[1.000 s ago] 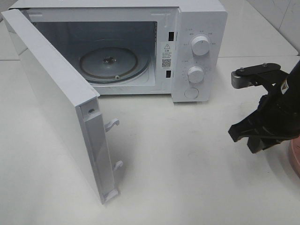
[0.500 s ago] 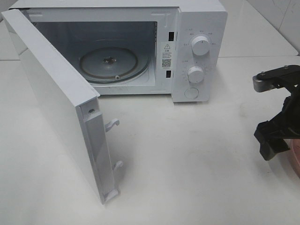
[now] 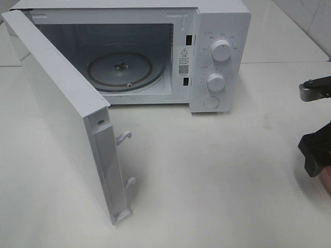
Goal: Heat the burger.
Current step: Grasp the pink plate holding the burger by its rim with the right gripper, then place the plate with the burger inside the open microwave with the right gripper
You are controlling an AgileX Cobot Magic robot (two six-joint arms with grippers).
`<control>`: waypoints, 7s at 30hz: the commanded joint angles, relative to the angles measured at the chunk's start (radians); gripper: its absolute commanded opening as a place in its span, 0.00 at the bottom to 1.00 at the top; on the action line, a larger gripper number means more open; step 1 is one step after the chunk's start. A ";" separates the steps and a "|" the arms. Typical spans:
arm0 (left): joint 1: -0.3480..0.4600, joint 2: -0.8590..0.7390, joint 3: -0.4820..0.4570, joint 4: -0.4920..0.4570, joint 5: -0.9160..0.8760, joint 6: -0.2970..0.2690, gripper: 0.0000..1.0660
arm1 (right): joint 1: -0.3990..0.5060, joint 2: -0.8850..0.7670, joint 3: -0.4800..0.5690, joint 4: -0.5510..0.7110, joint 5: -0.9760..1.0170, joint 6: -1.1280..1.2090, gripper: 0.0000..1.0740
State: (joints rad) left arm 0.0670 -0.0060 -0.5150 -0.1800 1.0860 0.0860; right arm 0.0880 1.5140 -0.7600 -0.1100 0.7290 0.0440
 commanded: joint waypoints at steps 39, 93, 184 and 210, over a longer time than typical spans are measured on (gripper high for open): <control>0.002 -0.015 0.000 -0.001 -0.014 -0.005 0.92 | -0.028 0.210 0.068 -0.075 -0.233 0.094 0.75; 0.002 -0.015 0.000 -0.001 -0.014 -0.005 0.92 | 0.046 0.145 0.067 -0.329 -0.050 0.373 0.00; 0.002 -0.015 0.000 -0.001 -0.014 -0.005 0.92 | 0.940 -0.286 0.197 -0.480 0.362 0.286 0.00; 0.002 -0.015 0.000 -0.001 -0.014 -0.005 0.92 | 0.940 -0.286 0.196 -0.533 0.170 -0.151 0.01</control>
State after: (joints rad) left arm 0.0670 -0.0060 -0.5150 -0.1800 1.0850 0.0860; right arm 1.0240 1.2400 -0.5660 -0.5810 0.8980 -0.0960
